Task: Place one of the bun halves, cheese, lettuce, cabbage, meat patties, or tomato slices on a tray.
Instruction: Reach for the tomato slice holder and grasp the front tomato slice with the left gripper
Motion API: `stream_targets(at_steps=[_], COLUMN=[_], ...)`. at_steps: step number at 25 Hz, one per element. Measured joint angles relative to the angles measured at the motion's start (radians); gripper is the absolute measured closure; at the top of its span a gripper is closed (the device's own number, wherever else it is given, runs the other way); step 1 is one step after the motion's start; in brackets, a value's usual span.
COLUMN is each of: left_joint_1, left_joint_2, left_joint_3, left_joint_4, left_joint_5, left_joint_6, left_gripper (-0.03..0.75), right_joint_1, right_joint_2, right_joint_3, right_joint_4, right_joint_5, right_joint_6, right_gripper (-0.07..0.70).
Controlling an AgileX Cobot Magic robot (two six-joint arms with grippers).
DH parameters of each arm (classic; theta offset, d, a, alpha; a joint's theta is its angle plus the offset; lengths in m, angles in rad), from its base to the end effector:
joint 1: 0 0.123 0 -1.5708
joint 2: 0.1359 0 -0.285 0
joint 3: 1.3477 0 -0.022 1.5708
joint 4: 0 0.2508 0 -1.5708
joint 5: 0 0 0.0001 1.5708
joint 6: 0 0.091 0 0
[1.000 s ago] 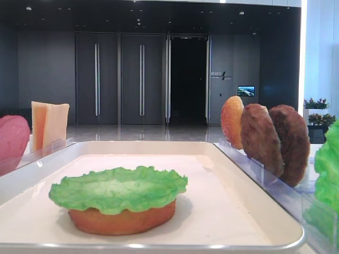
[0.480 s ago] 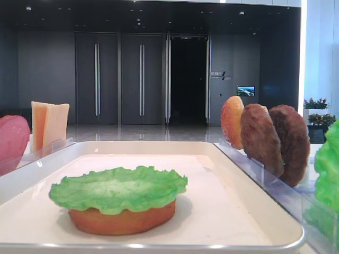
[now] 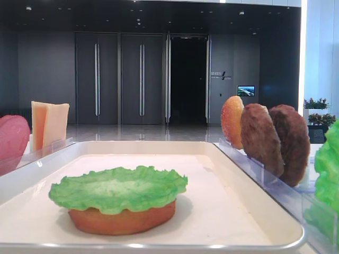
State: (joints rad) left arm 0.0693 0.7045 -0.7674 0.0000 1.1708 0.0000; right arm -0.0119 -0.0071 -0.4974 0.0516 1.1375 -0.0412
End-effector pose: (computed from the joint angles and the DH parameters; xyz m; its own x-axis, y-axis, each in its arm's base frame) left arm 0.1018 0.0071 0.3169 -0.8504 -0.0590 -0.5228 -0.0692 0.9976 0.0000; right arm -0.0090 0.0044 0.2705 -0.5180 -0.0133 -0.8553 -0.0382 0.9992 0.0076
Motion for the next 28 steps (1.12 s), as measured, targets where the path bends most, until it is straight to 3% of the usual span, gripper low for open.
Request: stream_targets(at_steps=[20,28], left_joint_1=[0.0,0.0], left_joint_2=[0.743,0.925], left_joint_3=[-0.472,-0.574], left_joint_4=[-0.026,-0.029], left_joint_5=[-0.015,-0.013], left_joint_6=[0.008,0.037], left_gripper=[0.024,0.024], right_joint_1=[0.0,0.0], right_joint_2=[0.0,0.0], right_joint_3=[0.0,0.0], right_joint_4=[0.001,0.001], right_joint_5=[0.0,0.0], right_joint_6=[0.0,0.0], right_gripper=[0.205,0.205])
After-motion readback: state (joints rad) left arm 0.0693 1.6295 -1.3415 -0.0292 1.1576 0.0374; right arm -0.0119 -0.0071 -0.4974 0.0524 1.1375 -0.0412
